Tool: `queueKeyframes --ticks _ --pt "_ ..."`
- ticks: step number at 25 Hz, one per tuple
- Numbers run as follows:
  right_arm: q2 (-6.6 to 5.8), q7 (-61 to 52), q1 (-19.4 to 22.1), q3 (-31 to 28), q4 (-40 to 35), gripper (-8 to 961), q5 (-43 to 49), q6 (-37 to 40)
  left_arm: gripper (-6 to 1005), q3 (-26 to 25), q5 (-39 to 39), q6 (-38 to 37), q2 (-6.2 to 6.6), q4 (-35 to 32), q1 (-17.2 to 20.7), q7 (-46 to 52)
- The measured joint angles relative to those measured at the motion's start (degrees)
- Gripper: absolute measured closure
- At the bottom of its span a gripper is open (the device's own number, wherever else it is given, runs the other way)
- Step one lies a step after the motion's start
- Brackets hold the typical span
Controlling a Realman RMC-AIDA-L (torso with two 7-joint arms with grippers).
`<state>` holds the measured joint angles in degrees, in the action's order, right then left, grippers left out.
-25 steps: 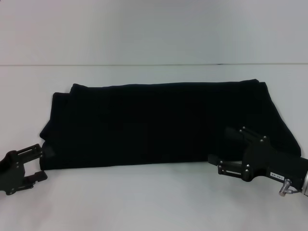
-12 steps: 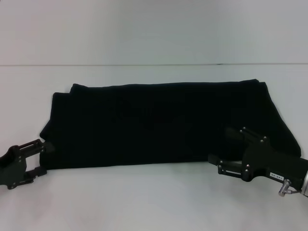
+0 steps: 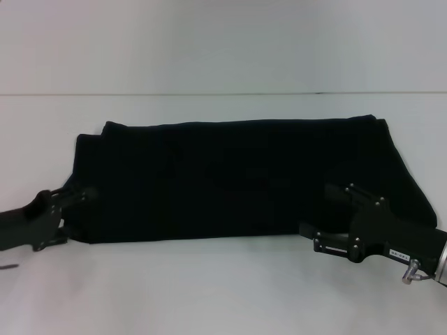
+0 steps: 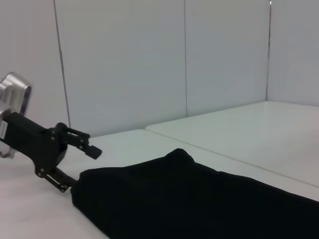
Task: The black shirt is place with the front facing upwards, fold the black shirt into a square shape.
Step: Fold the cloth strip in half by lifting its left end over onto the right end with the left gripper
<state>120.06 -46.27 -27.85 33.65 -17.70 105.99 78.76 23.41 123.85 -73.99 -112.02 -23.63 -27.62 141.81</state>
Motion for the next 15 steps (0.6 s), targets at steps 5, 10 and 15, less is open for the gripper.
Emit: queueKeyframes --ticks 5,10,15 --pt "0.0 -0.05 -0.01 -0.05 0.52 7 0.0 0.07 137 0.33 0.11 0.88 0.02 0.07 -1.15 -0.08" --pt "0.0 0.03 -0.1 -0.14 0.76 7 0.01 0.07 138 0.61 0.15 1.18 0.01 0.08 -1.3 -0.12" --pt "0.0 -0.08 -0.1 -0.08 0.76 7 0.0 0.1 138 0.6 0.17 1.28 -0.06 0.08 -1.17 -0.22"
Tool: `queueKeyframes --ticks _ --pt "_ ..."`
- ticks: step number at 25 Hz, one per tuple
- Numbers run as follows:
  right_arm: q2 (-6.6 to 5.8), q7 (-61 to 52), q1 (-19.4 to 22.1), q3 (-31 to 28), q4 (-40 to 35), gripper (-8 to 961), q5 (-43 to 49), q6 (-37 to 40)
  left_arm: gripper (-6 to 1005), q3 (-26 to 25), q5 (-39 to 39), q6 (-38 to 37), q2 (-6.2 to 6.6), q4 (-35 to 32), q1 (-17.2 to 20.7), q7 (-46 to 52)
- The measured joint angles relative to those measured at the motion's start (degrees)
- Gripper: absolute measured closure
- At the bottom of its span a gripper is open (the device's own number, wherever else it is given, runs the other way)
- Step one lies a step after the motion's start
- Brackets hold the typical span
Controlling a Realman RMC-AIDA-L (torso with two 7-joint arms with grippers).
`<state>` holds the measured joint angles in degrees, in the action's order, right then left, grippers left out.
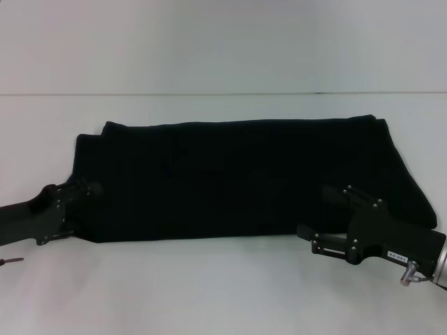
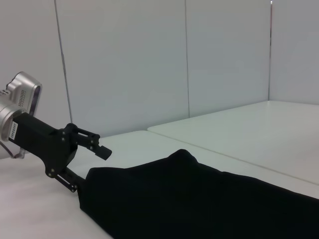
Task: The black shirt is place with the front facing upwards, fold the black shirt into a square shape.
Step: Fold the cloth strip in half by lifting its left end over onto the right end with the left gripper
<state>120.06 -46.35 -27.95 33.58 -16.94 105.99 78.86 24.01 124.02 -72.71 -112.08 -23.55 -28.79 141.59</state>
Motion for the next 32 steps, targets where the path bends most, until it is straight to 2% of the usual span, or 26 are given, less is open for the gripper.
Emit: queueKeyframes --ticks 32 --pt "0.0 -0.23 0.0 0.21 0.07 6 0.0 0.07 139 -0.01 0.0 -0.15 -0.25 -0.01 0.59 0.0"
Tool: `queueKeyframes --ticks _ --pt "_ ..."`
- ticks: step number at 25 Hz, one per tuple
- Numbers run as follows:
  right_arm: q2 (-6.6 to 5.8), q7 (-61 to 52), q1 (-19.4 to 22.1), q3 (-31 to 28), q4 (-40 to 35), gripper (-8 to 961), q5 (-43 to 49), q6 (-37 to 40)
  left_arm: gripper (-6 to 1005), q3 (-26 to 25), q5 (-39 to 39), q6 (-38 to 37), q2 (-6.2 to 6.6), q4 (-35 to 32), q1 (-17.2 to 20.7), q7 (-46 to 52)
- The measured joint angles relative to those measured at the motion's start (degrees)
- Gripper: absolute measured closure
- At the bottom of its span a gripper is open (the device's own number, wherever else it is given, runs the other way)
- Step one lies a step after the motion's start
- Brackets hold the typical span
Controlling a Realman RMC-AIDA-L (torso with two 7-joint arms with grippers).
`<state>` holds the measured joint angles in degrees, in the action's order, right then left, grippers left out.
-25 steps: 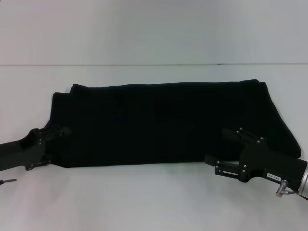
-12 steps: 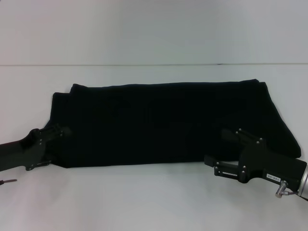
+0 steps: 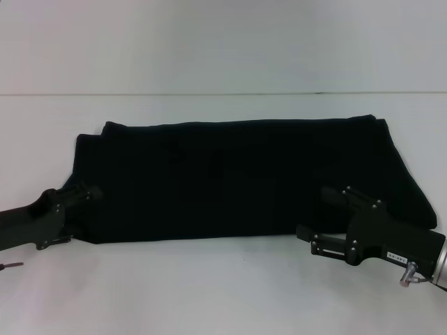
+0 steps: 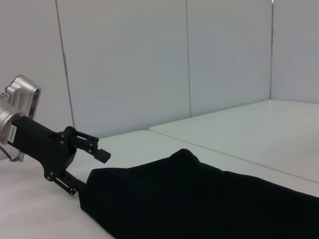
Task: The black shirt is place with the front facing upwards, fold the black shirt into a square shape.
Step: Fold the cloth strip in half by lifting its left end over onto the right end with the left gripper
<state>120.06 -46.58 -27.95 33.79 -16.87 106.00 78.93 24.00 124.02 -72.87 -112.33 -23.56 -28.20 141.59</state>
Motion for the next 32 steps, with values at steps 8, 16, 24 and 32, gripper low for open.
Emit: queueKeyframes --ticks 8,16,24,32 --pt "0.0 -0.09 0.0 0.06 0.0 6 0.0 0.0 139 -0.17 0.0 -0.28 0.01 0.0 0.17 0.0" --pt "-0.02 -0.18 0.15 -0.07 0.0 6 0.0 0.05 139 -0.17 0.0 -1.1 0.37 -0.09 0.51 0.35" --pt "-0.09 -0.13 0.32 -0.37 -0.07 6 0.0 0.2 146 -0.1 0.0 -1.38 0.45 -0.15 1.2 0.73" --pt "-0.08 0.13 0.24 -0.34 -0.02 6 0.0 0.21 156 0.0 -0.03 -0.41 -0.01 -0.12 0.1 0.72"
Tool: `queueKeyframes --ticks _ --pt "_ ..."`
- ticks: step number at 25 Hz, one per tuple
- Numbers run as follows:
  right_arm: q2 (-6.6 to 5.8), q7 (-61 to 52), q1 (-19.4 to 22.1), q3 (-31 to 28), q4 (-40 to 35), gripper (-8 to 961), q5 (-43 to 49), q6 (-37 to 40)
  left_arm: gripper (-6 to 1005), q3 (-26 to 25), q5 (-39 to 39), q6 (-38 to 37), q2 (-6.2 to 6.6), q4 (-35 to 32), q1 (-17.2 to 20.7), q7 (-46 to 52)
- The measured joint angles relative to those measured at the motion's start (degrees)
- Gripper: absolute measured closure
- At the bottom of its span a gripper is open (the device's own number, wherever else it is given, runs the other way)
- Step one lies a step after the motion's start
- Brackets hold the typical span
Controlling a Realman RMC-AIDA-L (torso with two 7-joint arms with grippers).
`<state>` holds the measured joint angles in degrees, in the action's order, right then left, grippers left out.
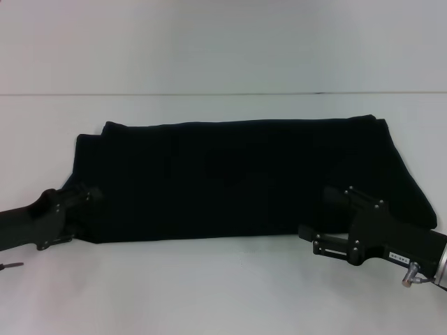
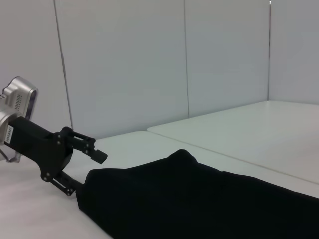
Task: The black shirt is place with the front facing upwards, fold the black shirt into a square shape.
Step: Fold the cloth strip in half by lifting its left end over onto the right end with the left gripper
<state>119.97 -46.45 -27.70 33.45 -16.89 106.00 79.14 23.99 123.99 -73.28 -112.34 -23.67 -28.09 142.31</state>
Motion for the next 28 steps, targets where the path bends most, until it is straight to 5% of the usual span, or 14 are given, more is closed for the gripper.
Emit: queueKeyframes --ticks 6,21,28 --pt "0.0 -0.03 0.07 0.07 0.02 7 -0.03 0.0 163 0.25 0.4 0.83 -0.18 -0.15 -0.72 -0.96" --pt "0.0 -0.22 0.09 -0.06 0.02 7 -0.1 0.83 844 2.33 0.6 2.7 -0.25 -0.26 -1.15 -0.7" --pt "0.0 -0.23 -0.08 -0.06 0.01 7 -0.1 0.84 974 2.37 0.42 2.72 -0.25 -0.04 -1.58 -1.02"
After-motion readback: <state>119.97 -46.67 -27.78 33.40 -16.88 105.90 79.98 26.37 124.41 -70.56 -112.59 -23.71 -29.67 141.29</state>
